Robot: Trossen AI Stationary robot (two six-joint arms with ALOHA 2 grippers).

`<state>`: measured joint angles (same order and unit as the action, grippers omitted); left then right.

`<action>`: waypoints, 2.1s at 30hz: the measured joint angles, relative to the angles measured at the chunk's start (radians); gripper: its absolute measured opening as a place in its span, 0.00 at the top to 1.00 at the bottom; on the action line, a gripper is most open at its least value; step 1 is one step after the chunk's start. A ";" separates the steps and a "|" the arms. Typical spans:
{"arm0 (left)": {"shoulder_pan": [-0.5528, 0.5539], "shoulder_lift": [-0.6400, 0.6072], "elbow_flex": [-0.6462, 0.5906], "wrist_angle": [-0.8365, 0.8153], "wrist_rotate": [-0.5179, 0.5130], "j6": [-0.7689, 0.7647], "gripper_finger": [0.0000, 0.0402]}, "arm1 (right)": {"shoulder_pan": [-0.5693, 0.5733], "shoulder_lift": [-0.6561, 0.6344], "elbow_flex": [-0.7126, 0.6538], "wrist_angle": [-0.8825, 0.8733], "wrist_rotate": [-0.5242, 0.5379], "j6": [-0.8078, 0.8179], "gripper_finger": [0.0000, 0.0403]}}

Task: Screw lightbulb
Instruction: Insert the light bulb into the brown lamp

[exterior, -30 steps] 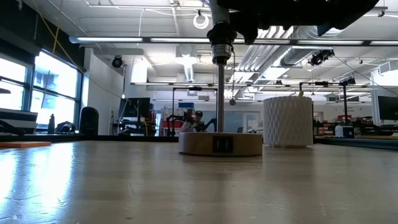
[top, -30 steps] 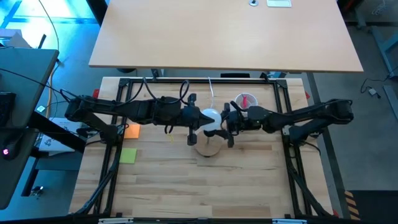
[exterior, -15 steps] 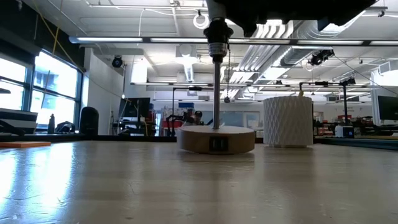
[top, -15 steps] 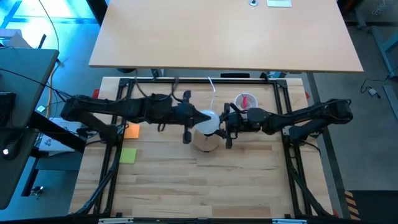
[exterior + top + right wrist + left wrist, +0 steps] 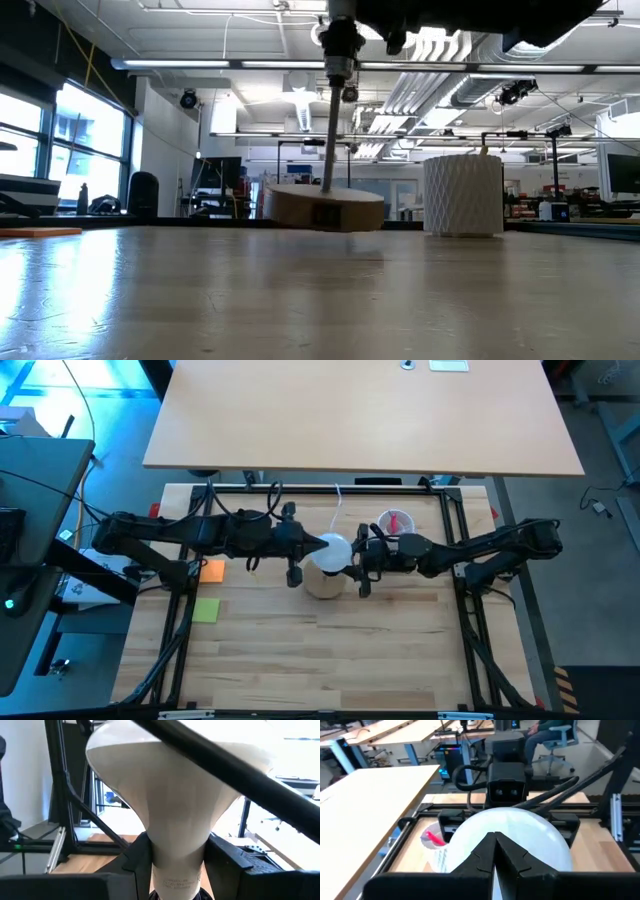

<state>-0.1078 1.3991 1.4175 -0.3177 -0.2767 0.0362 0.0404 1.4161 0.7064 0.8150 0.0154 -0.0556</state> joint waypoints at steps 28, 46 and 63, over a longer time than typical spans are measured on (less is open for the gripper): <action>-0.145 -0.033 -0.001 -0.333 -0.413 -0.166 1.00 | 0.020 -0.005 -0.005 0.077 0.103 0.003 0.66; -0.196 -0.003 -0.368 0.336 -0.312 0.006 0.99 | 0.031 -0.014 -0.310 0.755 -0.027 0.150 0.67; -0.095 0.344 -0.420 1.266 0.028 0.125 0.39 | 0.123 -0.001 -0.147 0.567 -0.136 -0.057 0.67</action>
<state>-0.2032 1.7429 0.9974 0.9485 -0.2492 0.1611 0.1638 1.4151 0.5594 1.3819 -0.1211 -0.1131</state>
